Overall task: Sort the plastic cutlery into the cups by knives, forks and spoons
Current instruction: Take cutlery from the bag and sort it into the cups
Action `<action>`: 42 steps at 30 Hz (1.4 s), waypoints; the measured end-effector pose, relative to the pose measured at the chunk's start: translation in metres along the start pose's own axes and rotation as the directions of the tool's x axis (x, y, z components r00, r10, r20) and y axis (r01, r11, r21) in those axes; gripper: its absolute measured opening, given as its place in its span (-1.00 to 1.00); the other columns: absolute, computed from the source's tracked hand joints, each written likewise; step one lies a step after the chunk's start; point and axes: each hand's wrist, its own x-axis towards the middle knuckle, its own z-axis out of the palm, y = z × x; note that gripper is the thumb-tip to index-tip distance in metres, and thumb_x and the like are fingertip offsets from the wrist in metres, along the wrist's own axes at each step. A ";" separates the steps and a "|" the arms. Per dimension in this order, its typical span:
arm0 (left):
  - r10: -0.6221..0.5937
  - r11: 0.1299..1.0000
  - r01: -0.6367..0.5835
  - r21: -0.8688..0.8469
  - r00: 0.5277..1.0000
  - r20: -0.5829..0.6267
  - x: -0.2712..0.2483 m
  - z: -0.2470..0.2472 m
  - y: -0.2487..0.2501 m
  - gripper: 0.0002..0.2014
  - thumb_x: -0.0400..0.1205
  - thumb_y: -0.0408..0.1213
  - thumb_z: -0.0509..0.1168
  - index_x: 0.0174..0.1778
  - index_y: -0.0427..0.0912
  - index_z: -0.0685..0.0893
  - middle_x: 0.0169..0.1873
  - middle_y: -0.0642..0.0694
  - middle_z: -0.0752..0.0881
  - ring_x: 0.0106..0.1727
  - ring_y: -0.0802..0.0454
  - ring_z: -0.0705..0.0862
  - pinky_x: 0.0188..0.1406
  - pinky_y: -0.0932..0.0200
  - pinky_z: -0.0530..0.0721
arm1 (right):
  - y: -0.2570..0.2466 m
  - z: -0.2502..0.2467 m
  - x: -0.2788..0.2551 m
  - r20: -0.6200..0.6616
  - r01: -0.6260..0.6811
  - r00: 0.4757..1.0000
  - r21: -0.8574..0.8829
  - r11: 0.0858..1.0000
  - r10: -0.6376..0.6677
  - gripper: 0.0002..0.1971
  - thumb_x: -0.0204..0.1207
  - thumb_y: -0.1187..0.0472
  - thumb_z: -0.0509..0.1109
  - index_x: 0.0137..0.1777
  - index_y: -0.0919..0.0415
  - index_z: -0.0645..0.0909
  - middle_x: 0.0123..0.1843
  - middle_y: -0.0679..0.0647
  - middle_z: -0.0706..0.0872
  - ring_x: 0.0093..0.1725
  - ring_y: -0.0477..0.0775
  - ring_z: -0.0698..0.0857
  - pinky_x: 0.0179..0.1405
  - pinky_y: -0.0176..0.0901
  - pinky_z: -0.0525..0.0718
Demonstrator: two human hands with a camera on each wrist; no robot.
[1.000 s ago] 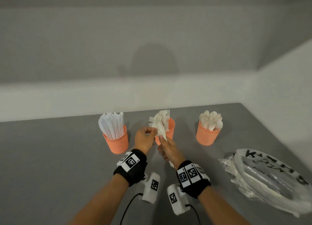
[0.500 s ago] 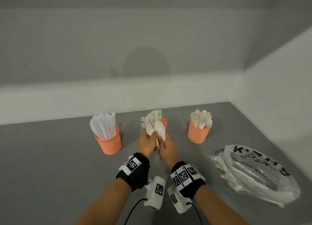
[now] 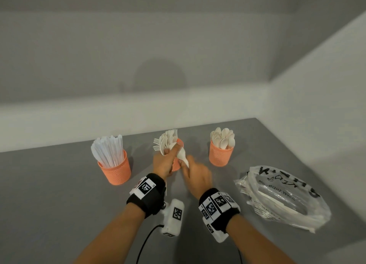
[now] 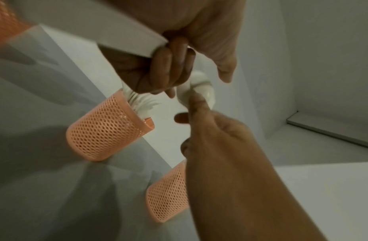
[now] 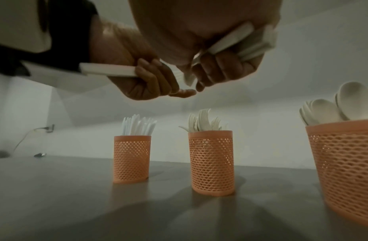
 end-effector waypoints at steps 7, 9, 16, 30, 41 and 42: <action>0.104 0.978 -0.100 0.182 0.995 -0.012 0.008 0.017 -0.001 -0.71 0.59 -0.21 0.27 -0.48 -0.11 0.50 -0.69 0.06 0.48 -0.59 0.09 0.47 -0.58 0.26 0.39 | 0.012 -0.012 0.003 -0.035 0.053 0.998 0.127 0.990 -0.049 -0.67 0.64 0.08 0.16 0.31 0.16 0.58 -0.04 0.20 0.76 -0.09 0.25 0.72 -0.25 -0.09 0.49; 0.161 0.945 -0.162 0.285 0.987 0.028 0.009 0.020 0.001 -0.73 0.62 -0.24 0.20 -0.41 -0.19 0.55 -0.57 -0.02 0.57 -0.53 0.10 0.55 -0.46 0.25 0.49 | 0.018 -0.018 0.006 0.026 0.004 1.000 0.236 0.972 -0.011 -0.71 0.62 0.15 0.26 0.30 0.15 0.58 -0.08 0.13 0.77 -0.13 0.16 0.71 -0.21 -0.13 0.51; 0.384 0.745 -0.466 0.477 0.885 0.265 0.008 0.039 -0.001 -0.80 0.61 -0.15 0.27 -0.11 -0.24 0.50 -0.25 -0.21 0.69 -0.24 -0.10 0.66 -0.18 0.09 0.61 | 0.027 -0.038 0.026 0.293 -0.272 0.950 0.591 0.759 0.113 -0.80 0.57 0.42 0.21 0.13 0.20 0.49 -0.26 -0.08 0.59 -0.41 -0.28 0.57 -0.37 -0.41 0.50; 0.510 0.815 -0.437 0.381 0.853 -0.113 0.046 0.013 0.014 -0.59 0.75 -0.06 -0.05 -0.23 -0.17 0.58 -0.42 -0.09 0.58 -0.29 -0.10 0.56 -0.19 0.12 0.47 | 0.099 -0.105 0.091 -0.003 -0.139 0.811 0.971 0.197 0.586 -0.67 0.67 -0.01 0.13 -0.33 0.07 0.36 -0.67 -0.17 0.32 -0.68 -0.22 0.29 -0.59 -0.40 0.34; 0.661 0.679 -0.515 0.523 0.739 -0.131 0.085 -0.017 0.017 -0.70 0.73 -0.18 -0.01 -0.21 -0.22 0.52 -0.49 -0.01 0.51 -0.35 -0.11 0.55 -0.24 0.12 0.42 | 0.138 -0.098 0.129 -0.117 -0.085 0.762 0.957 0.277 0.637 -0.59 0.68 -0.15 -0.05 -0.27 0.10 0.34 -0.39 -0.02 0.28 -0.52 -0.14 0.32 -0.32 -0.27 0.40; 0.659 0.676 -0.509 0.532 0.741 -0.128 0.087 -0.017 0.013 -0.70 0.73 -0.20 0.00 -0.20 -0.24 0.53 -0.49 0.02 0.51 -0.34 -0.11 0.54 -0.24 0.13 0.41 | 0.140 -0.095 0.129 -0.109 -0.091 0.756 0.959 0.269 0.645 -0.60 0.69 -0.12 -0.05 -0.27 0.11 0.34 -0.39 -0.01 0.28 -0.50 -0.11 0.31 -0.32 -0.26 0.40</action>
